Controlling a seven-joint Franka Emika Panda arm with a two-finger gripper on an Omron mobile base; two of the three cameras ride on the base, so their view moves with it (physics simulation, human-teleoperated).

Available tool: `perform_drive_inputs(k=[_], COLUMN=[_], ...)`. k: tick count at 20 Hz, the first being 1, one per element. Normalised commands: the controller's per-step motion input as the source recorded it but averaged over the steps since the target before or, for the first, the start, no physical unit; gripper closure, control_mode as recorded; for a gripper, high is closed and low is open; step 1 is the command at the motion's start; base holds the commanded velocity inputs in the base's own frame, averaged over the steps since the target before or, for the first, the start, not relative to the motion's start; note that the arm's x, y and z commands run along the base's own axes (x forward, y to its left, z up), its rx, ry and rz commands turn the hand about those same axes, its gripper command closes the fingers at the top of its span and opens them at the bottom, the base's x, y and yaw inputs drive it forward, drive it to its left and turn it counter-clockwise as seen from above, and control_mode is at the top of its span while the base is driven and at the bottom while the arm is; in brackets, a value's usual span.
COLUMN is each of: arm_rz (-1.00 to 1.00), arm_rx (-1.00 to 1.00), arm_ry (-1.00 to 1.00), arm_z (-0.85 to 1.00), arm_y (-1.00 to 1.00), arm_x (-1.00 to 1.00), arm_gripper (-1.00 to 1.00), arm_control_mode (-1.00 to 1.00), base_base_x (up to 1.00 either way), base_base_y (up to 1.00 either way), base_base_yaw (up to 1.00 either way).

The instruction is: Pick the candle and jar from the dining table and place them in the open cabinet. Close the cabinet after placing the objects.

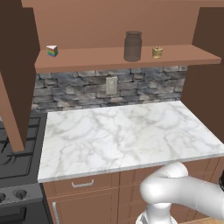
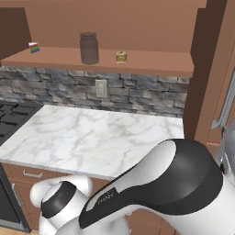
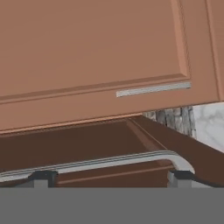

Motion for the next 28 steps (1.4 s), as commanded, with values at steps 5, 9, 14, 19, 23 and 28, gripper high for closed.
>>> perform_drive_inputs(k=[5,9,14,19,23,28], arm_rz=[0.13,0.15,0.16,0.16,0.17,0.19], arm_rx=[0.0,0.0,0.0,0.0,0.0,0.0], arm_ry=[0.0,0.0,0.0,0.0,0.0,0.0], arm_z=[-0.11,-0.08,-0.03,-0.02,-0.09,-0.12], arm_y=[0.17,0.25,0.26,0.21,0.26,0.29], arm_x=[0.09,0.14,0.17,0.11,0.12,0.21], arm_gripper=[-1.0,-1.0,-1.0,-1.0,-1.0,-1.0], arm_control_mode=[-1.0,-1.0,-1.0,-1.0,-1.0,-1.0], base_base_x=[0.0,0.0,0.0,0.0,0.0,0.0], base_base_y=[0.0,0.0,0.0,0.0,0.0,0.0], base_base_yaw=[0.0,0.0,0.0,0.0,0.0,0.0])
